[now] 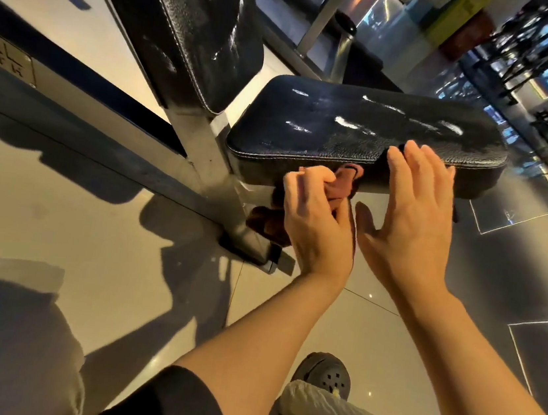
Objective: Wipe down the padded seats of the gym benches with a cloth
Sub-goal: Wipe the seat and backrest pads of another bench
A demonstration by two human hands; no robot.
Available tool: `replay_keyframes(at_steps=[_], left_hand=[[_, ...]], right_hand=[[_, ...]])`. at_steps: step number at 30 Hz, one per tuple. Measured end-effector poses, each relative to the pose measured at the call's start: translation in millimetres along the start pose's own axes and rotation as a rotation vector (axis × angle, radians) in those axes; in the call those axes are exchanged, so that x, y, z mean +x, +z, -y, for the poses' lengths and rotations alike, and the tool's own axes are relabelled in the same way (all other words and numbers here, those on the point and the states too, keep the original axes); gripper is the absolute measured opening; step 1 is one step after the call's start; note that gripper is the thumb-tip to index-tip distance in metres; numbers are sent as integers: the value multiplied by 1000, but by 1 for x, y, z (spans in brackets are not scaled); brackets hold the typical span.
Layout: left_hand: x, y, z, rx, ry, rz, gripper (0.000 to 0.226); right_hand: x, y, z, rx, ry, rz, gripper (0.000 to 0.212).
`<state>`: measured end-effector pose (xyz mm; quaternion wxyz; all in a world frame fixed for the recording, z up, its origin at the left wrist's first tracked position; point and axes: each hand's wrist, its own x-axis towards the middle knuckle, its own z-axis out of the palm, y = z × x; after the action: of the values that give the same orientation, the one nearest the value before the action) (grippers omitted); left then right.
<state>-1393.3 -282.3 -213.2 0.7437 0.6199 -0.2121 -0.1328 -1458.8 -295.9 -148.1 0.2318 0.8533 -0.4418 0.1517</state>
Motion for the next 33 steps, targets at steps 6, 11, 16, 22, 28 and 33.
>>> replay_keyframes(at_steps=[6,11,16,22,28,33], left_hand=[[18,-12,14,-105,-181,-338,16],[17,1,8,66,-86,-240,21],[10,-1,3,-23,-57,-237,14],[14,-6,0,33,-123,-319,18],[-9,5,-8,58,127,-59,16],[6,-1,-13,88,-23,-235,8]], right_hand=[[1,-1,-10,-17,-61,21,72],[2,-4,-16,-32,-104,-21,72],[2,-3,-24,-17,-152,-18,78],[-1,-3,-37,0,-243,7,91],[-14,-6,-50,-64,-270,91,92],[-23,-8,-47,-72,-223,127,96]])
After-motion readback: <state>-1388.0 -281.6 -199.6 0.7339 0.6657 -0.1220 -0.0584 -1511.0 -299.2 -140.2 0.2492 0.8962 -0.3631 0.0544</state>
